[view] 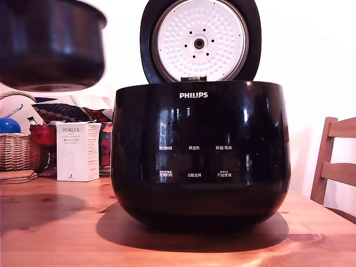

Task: Place the pot you are holding inside the rice cooker

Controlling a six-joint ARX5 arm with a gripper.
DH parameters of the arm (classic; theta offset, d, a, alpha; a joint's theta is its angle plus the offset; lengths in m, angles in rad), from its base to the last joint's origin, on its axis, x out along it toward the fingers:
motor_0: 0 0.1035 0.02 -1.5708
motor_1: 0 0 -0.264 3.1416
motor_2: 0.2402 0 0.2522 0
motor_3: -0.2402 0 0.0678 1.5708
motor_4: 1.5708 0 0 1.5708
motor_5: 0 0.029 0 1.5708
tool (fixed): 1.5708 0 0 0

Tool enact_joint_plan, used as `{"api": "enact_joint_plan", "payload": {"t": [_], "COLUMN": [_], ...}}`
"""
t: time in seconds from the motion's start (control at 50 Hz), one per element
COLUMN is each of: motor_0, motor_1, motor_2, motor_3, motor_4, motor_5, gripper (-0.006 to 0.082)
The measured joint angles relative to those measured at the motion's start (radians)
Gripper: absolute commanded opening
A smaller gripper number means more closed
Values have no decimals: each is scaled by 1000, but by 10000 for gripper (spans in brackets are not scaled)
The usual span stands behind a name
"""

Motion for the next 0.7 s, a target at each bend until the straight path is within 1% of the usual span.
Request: {"api": "enact_joint_plan", "payload": {"t": [0.16,0.36,0.58,0.7], "motor_0": [-42,-87,-150,-183], "motor_1": [0,0,0,0], "motor_2": [0,0,0,0], "motor_3": [0,7,84,98], "motor_4": [50,85,121,133], "motor_5": [0,0,-3,-3], "gripper": [-24,-24,-24,-24]}}
